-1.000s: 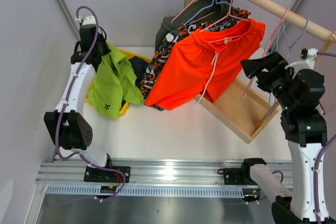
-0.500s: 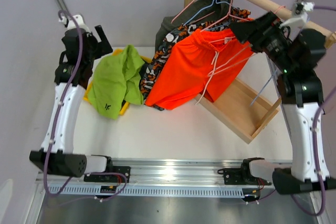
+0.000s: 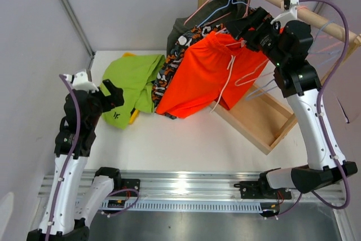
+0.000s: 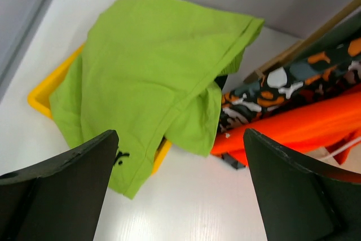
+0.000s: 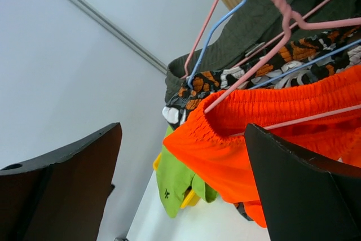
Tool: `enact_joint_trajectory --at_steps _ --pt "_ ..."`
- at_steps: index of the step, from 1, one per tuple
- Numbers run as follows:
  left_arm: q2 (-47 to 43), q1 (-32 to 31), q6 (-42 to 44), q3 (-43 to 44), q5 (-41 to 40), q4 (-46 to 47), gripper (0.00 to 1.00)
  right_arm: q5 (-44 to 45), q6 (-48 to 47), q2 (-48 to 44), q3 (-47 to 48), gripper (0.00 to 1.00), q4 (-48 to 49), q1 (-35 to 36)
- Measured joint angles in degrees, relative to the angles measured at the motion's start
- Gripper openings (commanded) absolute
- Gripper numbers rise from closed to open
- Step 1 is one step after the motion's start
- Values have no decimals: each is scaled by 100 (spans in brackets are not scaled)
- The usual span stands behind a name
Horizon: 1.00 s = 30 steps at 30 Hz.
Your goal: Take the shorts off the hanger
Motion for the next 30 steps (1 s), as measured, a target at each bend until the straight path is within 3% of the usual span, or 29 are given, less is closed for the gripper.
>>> enact_joint_trajectory --at_steps 12,15,19,23,27,30 --pt "-1198 -9 -15 -1331 227 22 99 909 -83 686 2 88 525 334" --pt "-1322 -9 -28 -1499 234 4 99 1169 -83 813 2 77 697 407" --pt "-1342 -9 -52 -1539 258 13 98 1447 -92 1008 2 54 914 518" --pt "-1351 -13 -55 -1547 306 46 98 1665 -83 1156 2 48 1016 584" --pt "-1351 -13 -55 -1565 367 81 98 1788 -76 1169 -2 12 994 608" --pt "-1351 -15 -55 -1565 382 87 98 1937 136 1169 -42 0 896 629"
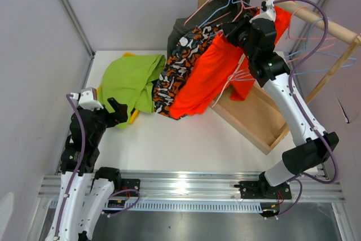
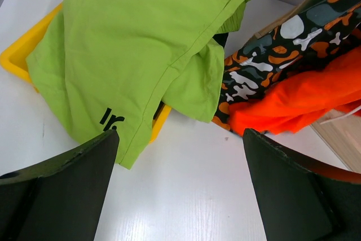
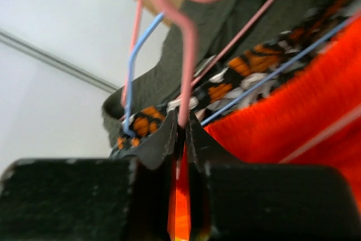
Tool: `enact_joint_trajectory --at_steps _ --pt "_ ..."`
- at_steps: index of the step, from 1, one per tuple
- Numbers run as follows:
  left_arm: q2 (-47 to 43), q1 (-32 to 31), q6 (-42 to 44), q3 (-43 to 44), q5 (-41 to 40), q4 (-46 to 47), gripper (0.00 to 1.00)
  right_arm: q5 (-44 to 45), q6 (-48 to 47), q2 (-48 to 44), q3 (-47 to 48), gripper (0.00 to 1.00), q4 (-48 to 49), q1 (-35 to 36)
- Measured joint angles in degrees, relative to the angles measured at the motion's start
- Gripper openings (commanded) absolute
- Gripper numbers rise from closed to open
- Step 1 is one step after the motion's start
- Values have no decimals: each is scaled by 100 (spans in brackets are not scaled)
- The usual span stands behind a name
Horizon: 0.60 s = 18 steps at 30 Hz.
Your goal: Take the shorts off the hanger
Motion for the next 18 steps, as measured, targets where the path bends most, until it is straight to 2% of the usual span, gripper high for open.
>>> enact_joint_trajectory --at_steps 5,10,14,18 --pt "0 -11 7 0 162 50 98 188 -81 -114 -162 0 -7 -7" --pt "92 -254 2 162 772 310 99 201 -59 -715 -487 0 -199 59" --pt "452 -824 7 693 1517 1091 99 192 101 -1318 -605 0 -372 247" --pt "997 -1423 20 1176 2439 2288 99 184 369 -1766 -605 0 -385 472"
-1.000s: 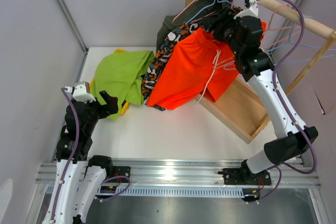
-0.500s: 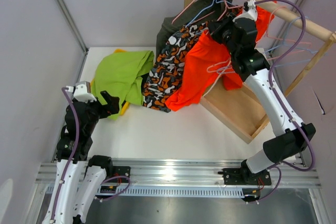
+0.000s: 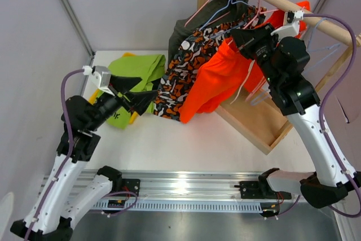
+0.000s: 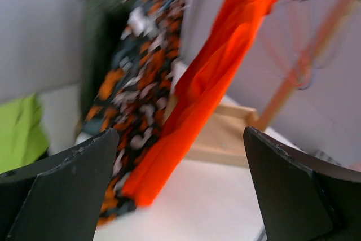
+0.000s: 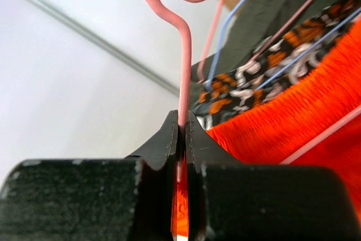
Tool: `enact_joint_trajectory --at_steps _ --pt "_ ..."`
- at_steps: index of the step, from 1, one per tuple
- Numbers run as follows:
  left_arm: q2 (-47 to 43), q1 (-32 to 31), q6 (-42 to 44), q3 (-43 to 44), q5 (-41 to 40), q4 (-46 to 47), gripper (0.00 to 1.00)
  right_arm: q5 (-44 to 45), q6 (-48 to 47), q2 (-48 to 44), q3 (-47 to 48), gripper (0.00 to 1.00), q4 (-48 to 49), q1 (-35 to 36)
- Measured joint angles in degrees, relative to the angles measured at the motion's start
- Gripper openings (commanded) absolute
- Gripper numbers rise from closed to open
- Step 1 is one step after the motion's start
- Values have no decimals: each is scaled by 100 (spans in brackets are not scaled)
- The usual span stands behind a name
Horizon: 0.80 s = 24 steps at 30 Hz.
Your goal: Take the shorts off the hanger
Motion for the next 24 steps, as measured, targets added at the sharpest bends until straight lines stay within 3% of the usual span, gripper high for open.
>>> enact_joint_trajectory --at_steps 7,13,19,22,23,24 --pt "1202 -951 -116 254 855 1851 99 -136 535 4 116 0 -105 387" --pt "2044 -1735 -118 275 894 2400 99 -214 927 74 116 0 -111 713" --pt "2417 -1980 -111 275 835 2732 98 -216 1154 72 118 0 -111 892" --pt "2566 -2017 -122 284 654 2883 66 -260 1270 57 118 0 -146 907" --pt "2627 -2020 -120 291 579 2955 34 -269 1318 42 118 0 -177 907" --pt "2686 -2022 -138 297 514 3005 23 -282 1366 17 116 0 -234 907"
